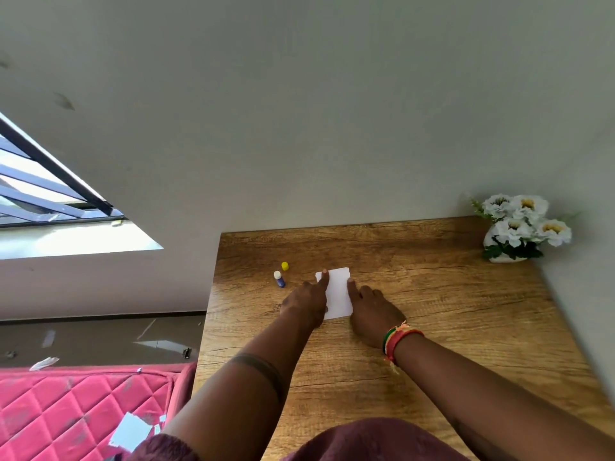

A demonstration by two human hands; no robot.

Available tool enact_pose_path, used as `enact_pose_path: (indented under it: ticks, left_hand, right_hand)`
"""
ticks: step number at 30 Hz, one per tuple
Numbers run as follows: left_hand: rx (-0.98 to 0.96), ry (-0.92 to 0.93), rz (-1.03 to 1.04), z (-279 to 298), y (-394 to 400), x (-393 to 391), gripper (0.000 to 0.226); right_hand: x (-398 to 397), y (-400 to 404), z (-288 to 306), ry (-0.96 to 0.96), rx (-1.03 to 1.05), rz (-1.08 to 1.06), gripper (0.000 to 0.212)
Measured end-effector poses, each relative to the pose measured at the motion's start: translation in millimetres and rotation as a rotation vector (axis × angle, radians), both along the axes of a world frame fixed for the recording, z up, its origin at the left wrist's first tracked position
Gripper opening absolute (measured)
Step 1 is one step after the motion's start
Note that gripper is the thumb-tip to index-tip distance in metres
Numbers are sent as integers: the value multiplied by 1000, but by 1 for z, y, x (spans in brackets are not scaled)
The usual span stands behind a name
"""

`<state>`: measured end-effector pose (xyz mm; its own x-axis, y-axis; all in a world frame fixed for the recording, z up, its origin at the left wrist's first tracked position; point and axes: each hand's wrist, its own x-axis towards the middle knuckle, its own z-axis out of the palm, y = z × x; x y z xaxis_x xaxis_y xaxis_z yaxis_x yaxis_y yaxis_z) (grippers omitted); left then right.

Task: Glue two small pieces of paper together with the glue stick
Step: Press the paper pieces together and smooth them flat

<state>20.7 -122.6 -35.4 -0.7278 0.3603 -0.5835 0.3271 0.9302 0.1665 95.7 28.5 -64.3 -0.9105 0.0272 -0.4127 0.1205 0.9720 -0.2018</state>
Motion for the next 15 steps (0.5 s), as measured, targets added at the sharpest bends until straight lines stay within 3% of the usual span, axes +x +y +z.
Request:
enact_pose_path:
  ticks: [5, 10, 15]
  left_hand:
    - [0, -6, -2, 2, 0, 0, 96]
    - [-15, 5, 17, 4, 2, 3, 99]
    - [-33, 5, 9, 5, 3, 2, 101]
  right_hand:
    - [1, 1, -1, -20, -5, 51, 76]
    - [-5, -5, 0, 11, -52, -124, 81]
    - [-11, -3, -1, -12, -40, -49, 76]
